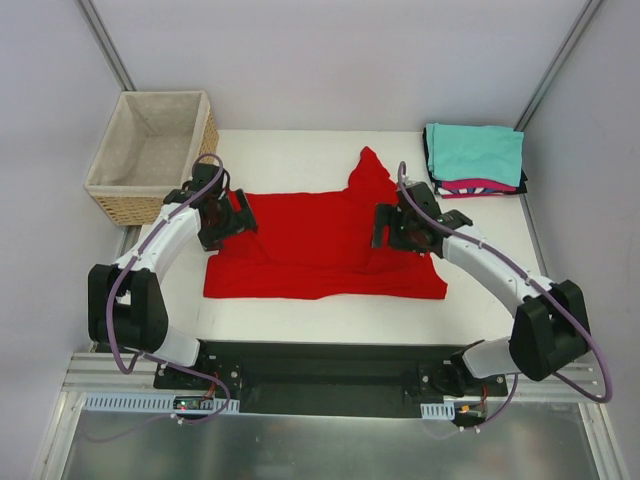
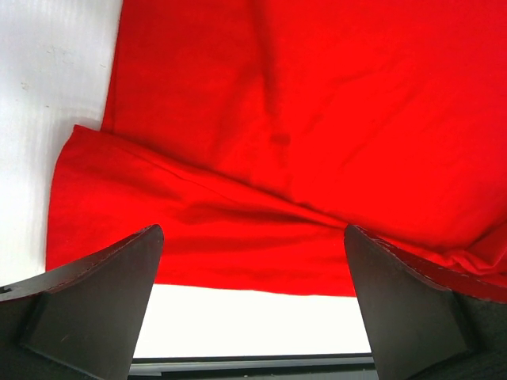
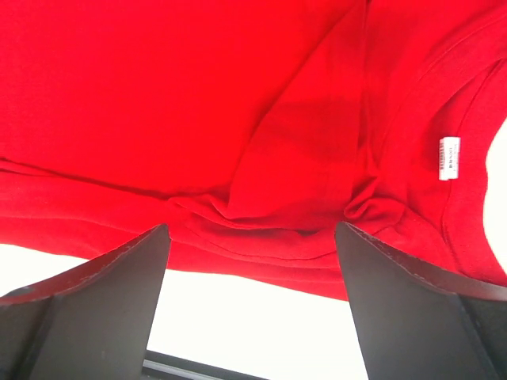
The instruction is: Fold and stack the t-shirts
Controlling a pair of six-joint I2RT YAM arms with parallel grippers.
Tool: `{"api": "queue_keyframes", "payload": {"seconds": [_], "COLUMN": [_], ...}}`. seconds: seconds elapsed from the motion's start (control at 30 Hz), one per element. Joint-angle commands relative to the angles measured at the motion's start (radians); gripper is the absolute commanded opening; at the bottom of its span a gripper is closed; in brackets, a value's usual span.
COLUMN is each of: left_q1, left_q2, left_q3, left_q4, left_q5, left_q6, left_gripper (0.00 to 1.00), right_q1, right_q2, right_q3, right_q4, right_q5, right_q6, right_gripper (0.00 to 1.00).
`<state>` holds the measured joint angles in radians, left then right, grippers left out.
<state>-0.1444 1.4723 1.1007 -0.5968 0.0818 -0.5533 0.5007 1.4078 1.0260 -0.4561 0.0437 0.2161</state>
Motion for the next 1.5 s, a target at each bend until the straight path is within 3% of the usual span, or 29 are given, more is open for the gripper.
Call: {"api": "queue_keyframes", "payload": {"seconds": [0.0,1.0,1.47], "left_q1": [-0.004,-0.004,-0.004], "left_q2": [-0.020,-0.004,0.010], "left_q3": [-0.004,-0.009,-0.005], "left_q4": [-0.015,-0.017,-0.018], "left_q5": [0.023,0.024,0.019], "left_q6": [0.019,0.024,0.024], "left_gripper": [0.99,0.99,0.99], "right_q1": [-0.002,-0.024,-0.039], "right_q2": [-0.044,0.109,0.145], "right_q3": [-0.010,-0.159,-0.158], "right_q4": [-0.018,0.204,0.221], "right_q5": [0.044,-0.028,-0.034], "right_q6": [0.009,0.048,0.052], "right_gripper": [0.89,0.89,0.86]}}
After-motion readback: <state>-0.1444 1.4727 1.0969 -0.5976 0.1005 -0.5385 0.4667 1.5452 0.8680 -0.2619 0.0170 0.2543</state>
